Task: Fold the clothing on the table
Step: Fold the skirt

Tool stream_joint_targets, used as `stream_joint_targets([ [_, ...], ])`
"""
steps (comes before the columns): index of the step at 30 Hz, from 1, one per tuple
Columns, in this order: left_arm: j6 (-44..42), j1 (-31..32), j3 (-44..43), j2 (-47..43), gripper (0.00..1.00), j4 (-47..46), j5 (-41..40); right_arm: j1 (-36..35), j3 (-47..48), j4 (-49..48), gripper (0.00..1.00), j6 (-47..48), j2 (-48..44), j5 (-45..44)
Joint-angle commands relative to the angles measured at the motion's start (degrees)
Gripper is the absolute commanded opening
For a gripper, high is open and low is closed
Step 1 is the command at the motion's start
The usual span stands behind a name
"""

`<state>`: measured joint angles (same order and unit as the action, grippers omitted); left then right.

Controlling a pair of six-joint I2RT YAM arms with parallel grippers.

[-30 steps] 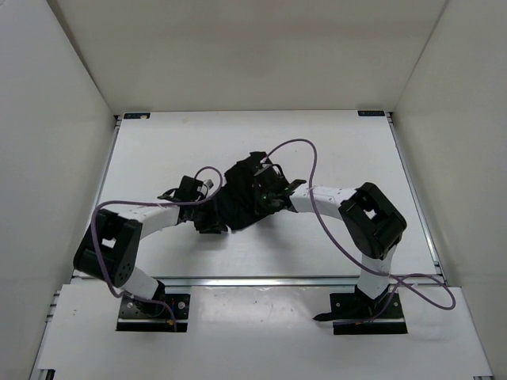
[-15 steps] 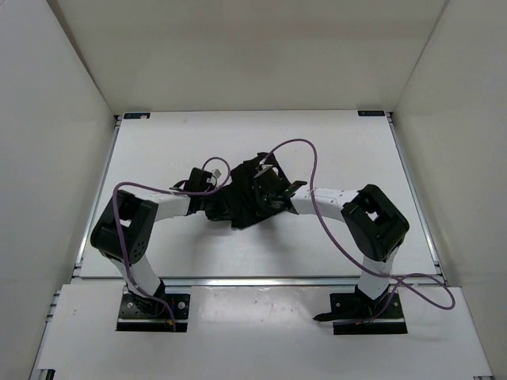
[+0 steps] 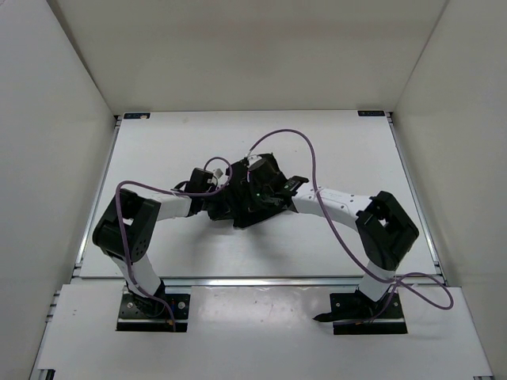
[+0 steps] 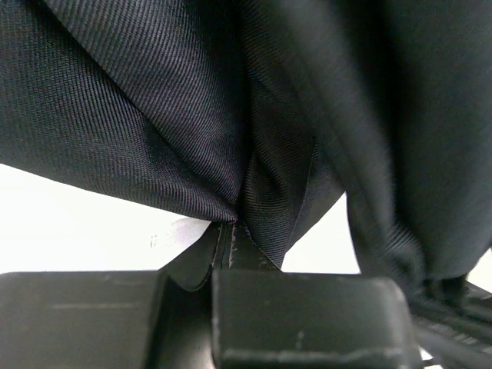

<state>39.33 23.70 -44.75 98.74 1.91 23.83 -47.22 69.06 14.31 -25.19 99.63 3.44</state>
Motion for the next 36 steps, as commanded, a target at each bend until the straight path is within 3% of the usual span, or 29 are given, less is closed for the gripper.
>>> stream_joint_targets([
  [1,-1.27,-0.32,2.30,0.58,0.00,2.40,-3.18,-1.03,-2.07,-5.94,0.00,0.40,-0.24,6.73],
  [3,-1.71,-0.59,2.30,0.75,0.01,2.31,-2.92,-1.55,-3.13,-8.14,0.00,0.67,0.99,9.11],
  [5,-0.93,-0.50,3.00,0.40,0.14,1.70,-2.57,-1.56,-4.71,-9.72,0.00,-1.08,2.31,10.87],
  [9,0.56,-2.78,4.93,-1.79,0.26,-1.11,-0.37,-2.08,-6.13,-11.58,0.00,-1.89,4.51,13.00],
  [11,1.71,-4.27,7.30,-3.45,0.32,-3.93,2.08,-2.70,-5.08,-10.71,0.05,-1.44,5.40,12.82],
  [13,2.59,-5.24,8.53,-5.39,0.32,-4.90,2.36,-2.79,-4.98,-10.44,0.12,-1.79,5.13,11.77],
  [15,2.94,-6.56,9.59,-8.72,0.35,-4.29,2.27,-2.88,-5.07,-10.70,0.29,-2.40,4.26,11.51],
  [18,3.65,-8.40,12.57,-14.08,0.38,-3.50,1.22,-3.75,-4.29,-10.18,0.42,-2.23,2.50,10.10],
  [27,6.19,-11.23,15.14,-33.16,0.40,4.24,-6.43,-3.85,-6.56,-11.14,0.46,-0.03,-13.66,0.26],
  [30,6.46,-10.00,10.50,-34.67,0.36,5.99,-6.61,1.67,-8.50,-9.12,0.39,-0.13,-17.54,1.90],
  [32,5.76,-5.89,5.39,-31.96,0.35,7.58,-7.65,6.33,-10.86,-8.94,0.21,-0.39,-19.47,3.93],
  [33,5.41,-4.30,2.33,-30.81,0.35,8.01,-8.19,9.31,-11.57,-10.16,0.06,-0.47,-19.83,6.12],
  [34,6.10,-1.58,-0.05,-28.28,0.34,7.85,-8.71,12.65,-12.88,-10.87,0.01,-0.73,-19.92,8.14],
  [36,7.24,1.33,-2.08,-22.91,0.34,4.61,-6.97,17.22,-14.21,-13.42,0.00,-0.83,-17.56,13.31],
])
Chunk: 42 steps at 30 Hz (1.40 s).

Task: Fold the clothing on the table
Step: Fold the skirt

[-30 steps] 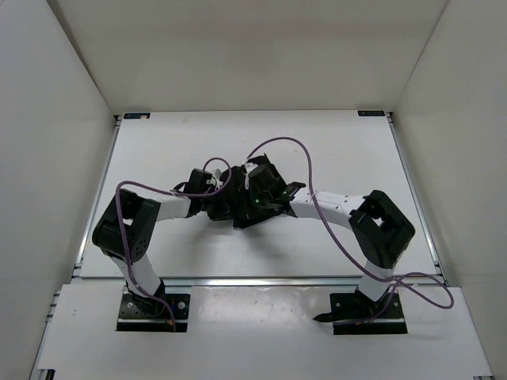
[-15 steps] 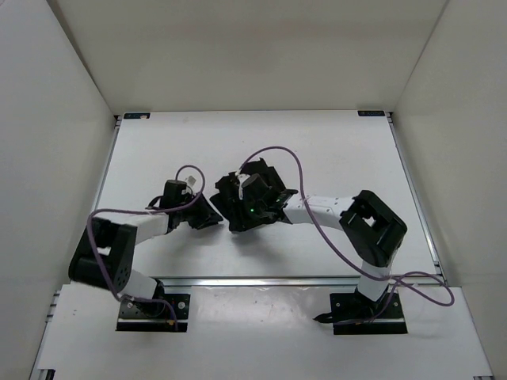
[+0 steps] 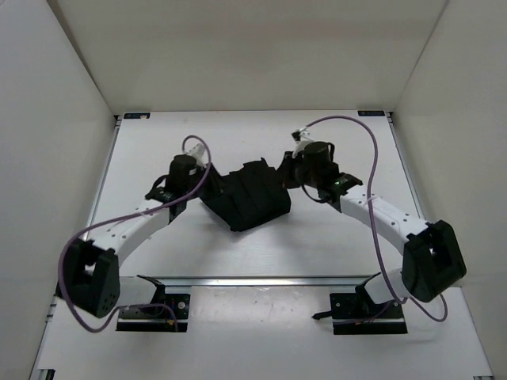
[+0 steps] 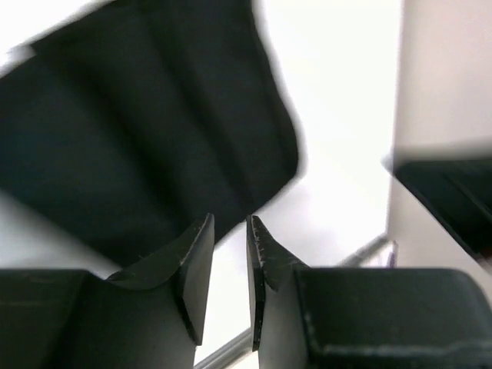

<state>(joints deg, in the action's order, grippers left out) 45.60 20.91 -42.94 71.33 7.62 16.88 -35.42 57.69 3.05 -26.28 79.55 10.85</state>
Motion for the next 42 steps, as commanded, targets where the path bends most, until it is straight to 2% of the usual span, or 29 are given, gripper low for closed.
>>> stream_joint_targets([
  [1,1.67,5.53,-4.52,8.43,0.33,-1.81,1.12,7.71,-2.59,-2.69,0.00,-0.25,4.19,9.85],
  [4,2.64,8.53,-5.14,15.83,0.33,-4.45,1.14,10.28,-1.18,-4.80,0.01,-0.17,9.03,15.94],
  [10,0.02,8.81,-4.87,28.23,0.33,-4.90,1.57,8.62,1.55,-4.18,0.01,0.45,18.96,17.52],
  [12,-1.21,7.75,-5.05,32.01,0.34,-4.63,1.66,8.00,0.67,-4.89,0.00,-1.31,21.34,17.19],
  [16,-4.11,6.17,-9.61,37.11,0.35,-1.57,2.89,5.45,-3.18,-3.92,0.00,-5.69,23.02,11.13],
  [18,-6.48,5.55,-13.03,38.52,0.35,0.64,3.24,3.53,-6.52,-5.68,0.00,-7.89,22.15,9.98],
  [21,-8.77,5.20,-16.29,38.10,0.32,2.40,4.47,1.76,-6.37,-7.45,0.00,-7.48,21.79,9.01],
  [23,-10.00,4.85,-18.32,36.43,0.31,4.59,5.53,2.02,-0.34,-3.07,0.00,-5.19,21.61,7.87],
  [24,-10.36,4.93,-18.93,34.34,0.36,4.34,6.57,3.06,1.44,-0.61,0.01,-3.96,21.61,7.78],
  [26,-9.75,3.45,-19.38,29.77,0.61,6.17,8.95,4.21,9.33,6.84,0.07,-2.55,20.92,7.96],
  [27,-9.31,3.09,-19.29,28.53,0.98,6.53,10.26,4.30,11.11,10.45,0.13,-2.11,19.69,7.09],
  [29,-8.34,0.21,-17.28,21.61,0.99,6.88,12.64,4.22,15.85,15.20,0.26,-2.19,16.53,4.01],
  [31,-6.59,-1.12,-11.76,14.76,0.98,6.10,15.10,5.18,16.40,18.74,0.32,-3.42,11.19,1.46],
  [33,-4.92,-3.23,-6.56,7.53,0.98,4.43,17.21,6.58,12.64,20.85,0.33,-5.87,5.92,0.23],
  [35,-3.16,-5.43,-0.16,-0.98,0.99,2.59,20.28,8.43,6.68,19.63,0.33,-7.98,0.10,0.04],
  [37,-4.37,-5.96,2.41,-6.43,0.99,3.89,20.39,9.39,-0.89,16.30,0.34,-10.27,-8.40,0.05],
  [39,-7.09,-4.13,2.86,-10.24,0.98,10.54,17.77,10.72,-7.83,14.27,0.33,-11.77,-12.46,0.74],
  [42,-10.79,-1.14,0.93,-14.28,0.99,17.41,13.10,11.42,-9.88,16.80,0.34,-11.16,-14.94,0.13],
])
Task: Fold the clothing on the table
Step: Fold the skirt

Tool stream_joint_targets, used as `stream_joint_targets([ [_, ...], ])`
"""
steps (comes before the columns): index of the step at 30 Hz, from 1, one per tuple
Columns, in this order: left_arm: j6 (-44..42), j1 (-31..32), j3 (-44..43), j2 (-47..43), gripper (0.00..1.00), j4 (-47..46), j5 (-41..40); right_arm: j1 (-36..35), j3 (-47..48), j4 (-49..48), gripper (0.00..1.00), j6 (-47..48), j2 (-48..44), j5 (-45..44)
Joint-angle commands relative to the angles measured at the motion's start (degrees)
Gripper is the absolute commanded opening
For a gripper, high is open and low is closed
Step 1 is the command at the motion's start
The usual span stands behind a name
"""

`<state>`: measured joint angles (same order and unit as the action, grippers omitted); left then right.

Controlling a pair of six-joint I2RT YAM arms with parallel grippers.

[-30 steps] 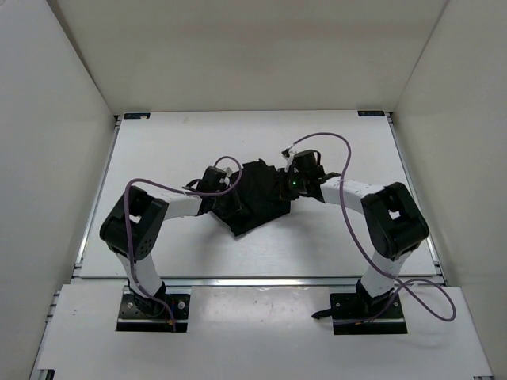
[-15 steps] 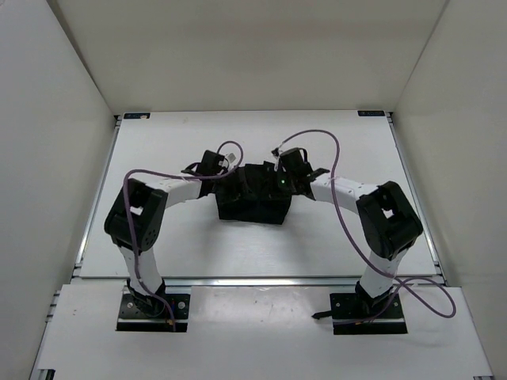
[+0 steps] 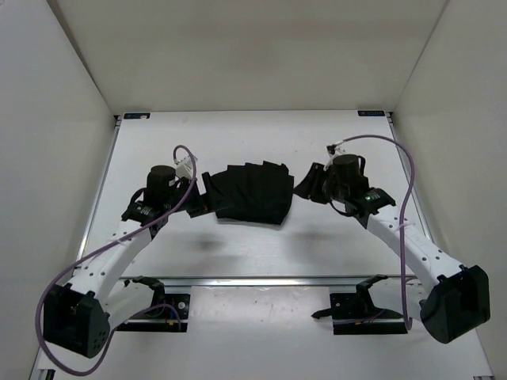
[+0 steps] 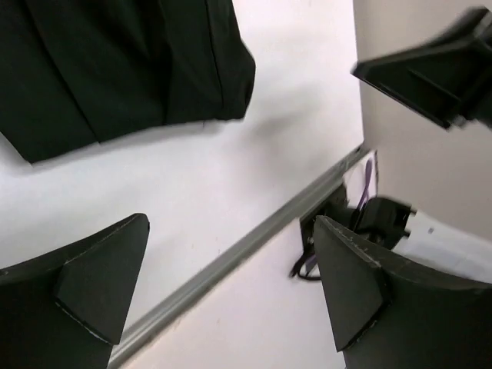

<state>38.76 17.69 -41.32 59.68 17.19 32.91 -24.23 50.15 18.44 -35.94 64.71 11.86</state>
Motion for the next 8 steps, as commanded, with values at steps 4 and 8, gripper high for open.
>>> stream_joint_targets([
  [4,-5.62,2.09,0.10,-6.32,0.99,12.06,-2.50,-0.12,-2.69,1.87,0.35,-1.15,-2.47,-1.49],
  [8,-10.19,0.42,-2.52,-5.98,0.99,18.75,-5.64,-3.44,-1.28,1.95,0.38,-0.80,0.23,-1.92],
])
